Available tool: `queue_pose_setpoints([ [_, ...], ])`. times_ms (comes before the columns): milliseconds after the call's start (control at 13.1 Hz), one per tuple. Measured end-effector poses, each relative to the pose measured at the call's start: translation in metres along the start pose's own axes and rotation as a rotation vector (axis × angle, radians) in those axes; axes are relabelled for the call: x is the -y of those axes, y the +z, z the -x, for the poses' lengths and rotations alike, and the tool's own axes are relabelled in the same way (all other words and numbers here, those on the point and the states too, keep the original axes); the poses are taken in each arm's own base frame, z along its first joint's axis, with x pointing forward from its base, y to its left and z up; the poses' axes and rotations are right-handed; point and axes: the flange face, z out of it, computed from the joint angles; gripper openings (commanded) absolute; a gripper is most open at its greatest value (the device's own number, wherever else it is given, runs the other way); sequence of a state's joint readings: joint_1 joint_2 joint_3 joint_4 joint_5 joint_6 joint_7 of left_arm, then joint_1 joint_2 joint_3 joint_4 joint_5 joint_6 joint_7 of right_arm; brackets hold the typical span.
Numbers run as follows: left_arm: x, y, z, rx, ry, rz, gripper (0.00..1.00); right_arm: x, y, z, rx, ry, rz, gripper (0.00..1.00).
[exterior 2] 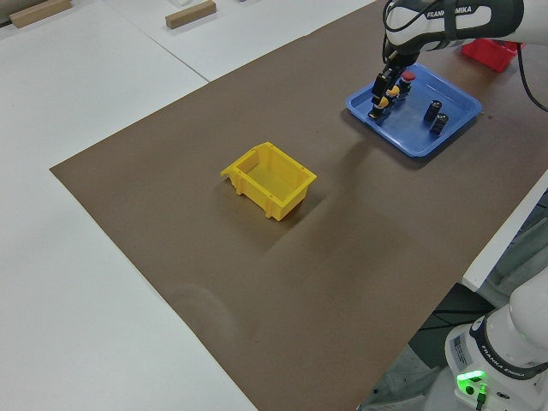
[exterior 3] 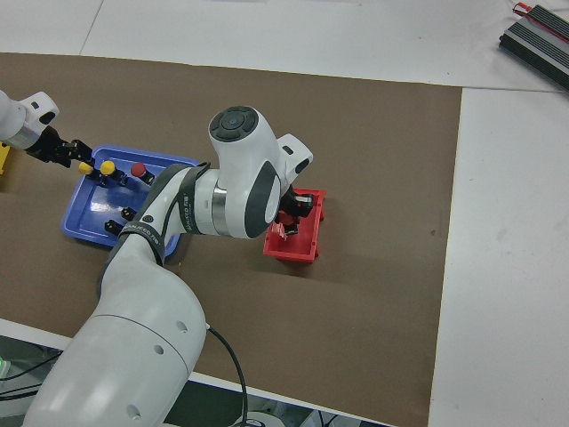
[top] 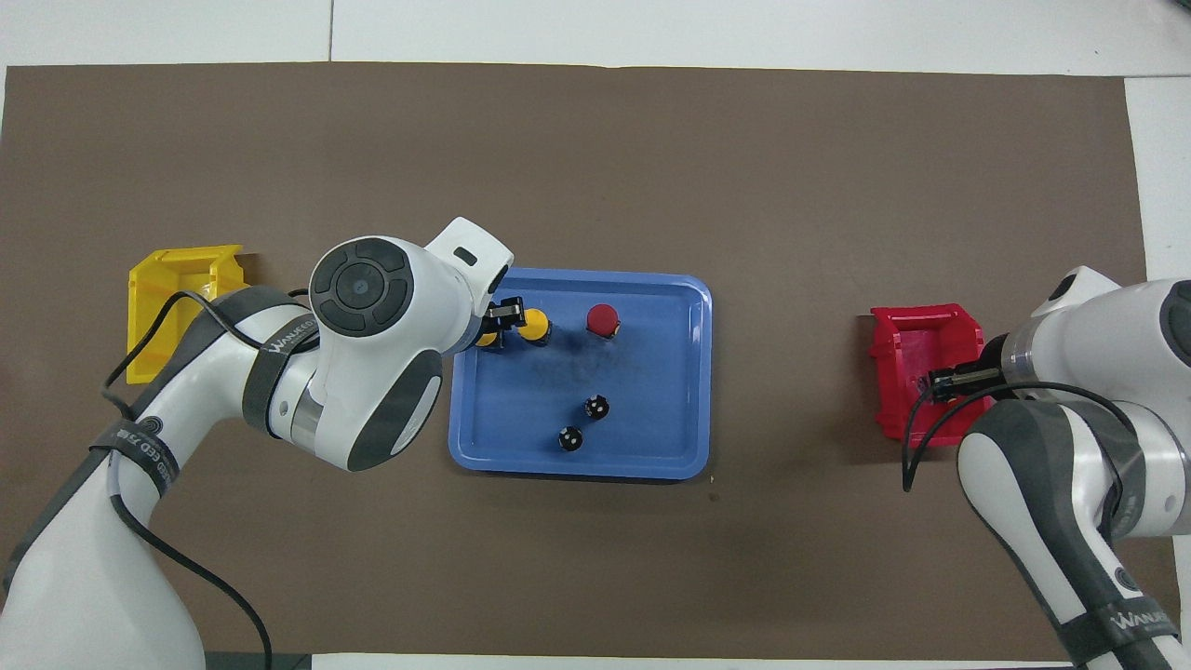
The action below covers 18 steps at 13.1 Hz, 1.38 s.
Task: Sort red and yellow buttons by color
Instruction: 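Grasp the yellow button with the left gripper while the right gripper releases, then carry the yellow button to the yellow bin while the right gripper reaches the tray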
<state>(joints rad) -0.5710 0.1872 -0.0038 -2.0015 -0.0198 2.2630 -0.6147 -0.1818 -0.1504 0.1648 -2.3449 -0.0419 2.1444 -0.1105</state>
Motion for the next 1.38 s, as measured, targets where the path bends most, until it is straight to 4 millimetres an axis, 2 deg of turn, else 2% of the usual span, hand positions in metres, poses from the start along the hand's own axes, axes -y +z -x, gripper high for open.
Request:
queue_pose_setpoints([
  [230,0.002,0.003,0.001,-0.002,-0.002,0.001,0.72,0.001,0.014,0.003,-0.032,-0.004,0.002,0.26],
  [306,0.001,0.003,0.000,-0.010,-0.002,0.006,0.69,0.001,0.023,0.007,-0.039,-0.008,0.002,0.27],
  [383,0.001,0.005,0.000,-0.011,-0.002,0.007,0.59,-0.001,0.031,0.010,-0.049,-0.009,0.003,0.27],
  [459,0.002,0.010,0.000,-0.009,-0.002,0.005,0.26,-0.003,0.039,0.014,-0.051,-0.007,0.002,0.28],
  [536,0.002,0.015,0.000,-0.006,-0.004,0.003,0.07,-0.004,0.045,0.018,-0.046,-0.003,0.001,0.32],
  [612,0.001,0.019,-0.001,-0.005,-0.005,0.003,0.01,-0.005,0.046,0.019,-0.047,-0.002,0.001,0.45],
  [765,0.001,0.020,-0.002,-0.005,-0.014,0.009,0.01,-0.004,0.046,0.019,-0.050,-0.003,0.002,0.60],
  [842,-0.001,0.014,-0.005,-0.004,-0.028,0.020,0.01,-0.004,0.046,0.019,-0.049,-0.003,0.002,0.65],
  [995,-0.004,-0.011,-0.017,0.024,-0.045,0.017,0.01,-0.004,0.045,0.017,-0.051,-0.004,0.002,0.66],
  [1148,0.009,-0.053,-0.034,0.061,-0.074,-0.009,0.01,-0.005,0.029,0.008,-0.043,-0.007,0.002,0.67],
  [1224,0.029,-0.073,-0.045,0.079,-0.082,-0.020,0.01,-0.003,0.009,-0.002,-0.041,-0.014,0.003,0.69],
  [1301,0.058,-0.088,-0.058,0.094,-0.080,-0.028,0.01,0.006,-0.021,-0.018,-0.046,-0.024,0.001,0.70],
  [1378,0.098,-0.095,-0.073,0.106,-0.075,-0.033,0.01,0.026,-0.052,-0.036,-0.062,-0.025,-0.010,0.70],
])
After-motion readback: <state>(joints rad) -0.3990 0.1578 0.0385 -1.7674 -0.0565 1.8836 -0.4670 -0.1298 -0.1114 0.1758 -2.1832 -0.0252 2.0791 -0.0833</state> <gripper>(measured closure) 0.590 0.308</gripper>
